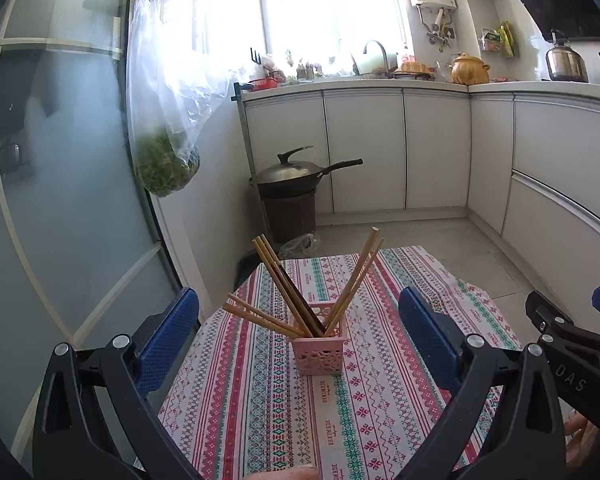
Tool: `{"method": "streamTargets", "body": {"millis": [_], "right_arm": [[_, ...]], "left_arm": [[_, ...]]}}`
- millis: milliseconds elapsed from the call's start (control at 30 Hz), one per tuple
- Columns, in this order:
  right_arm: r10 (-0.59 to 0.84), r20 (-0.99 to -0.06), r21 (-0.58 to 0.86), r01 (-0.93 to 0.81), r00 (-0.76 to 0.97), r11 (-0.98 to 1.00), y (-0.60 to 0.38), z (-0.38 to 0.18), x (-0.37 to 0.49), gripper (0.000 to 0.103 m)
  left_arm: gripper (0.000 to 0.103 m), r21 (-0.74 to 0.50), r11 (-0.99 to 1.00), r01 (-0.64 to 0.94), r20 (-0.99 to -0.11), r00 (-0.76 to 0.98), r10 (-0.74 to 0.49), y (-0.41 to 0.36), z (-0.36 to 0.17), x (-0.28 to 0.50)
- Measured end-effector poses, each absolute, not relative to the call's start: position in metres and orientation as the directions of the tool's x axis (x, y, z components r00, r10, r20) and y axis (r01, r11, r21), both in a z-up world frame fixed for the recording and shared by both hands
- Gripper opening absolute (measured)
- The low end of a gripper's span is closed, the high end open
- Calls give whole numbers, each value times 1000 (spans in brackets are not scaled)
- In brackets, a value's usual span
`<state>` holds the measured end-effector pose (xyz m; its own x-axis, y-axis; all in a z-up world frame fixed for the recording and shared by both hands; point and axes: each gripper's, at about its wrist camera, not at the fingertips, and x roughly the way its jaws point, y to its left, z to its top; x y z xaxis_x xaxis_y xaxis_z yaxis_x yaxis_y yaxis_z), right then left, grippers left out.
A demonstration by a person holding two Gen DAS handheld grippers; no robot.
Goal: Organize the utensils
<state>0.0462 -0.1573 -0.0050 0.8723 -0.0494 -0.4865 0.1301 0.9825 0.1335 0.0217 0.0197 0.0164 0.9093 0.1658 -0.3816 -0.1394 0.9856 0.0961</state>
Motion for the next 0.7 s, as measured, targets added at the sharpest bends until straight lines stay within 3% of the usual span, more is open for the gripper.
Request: {"method": "streamTargets", "body": {"millis": [700], "right_arm": [[-56,-507,123,136,860,983,-152,-19,50,96]], "left_arm": [[96,100,982,-162,-433,881,190,21,-2,36]]}}
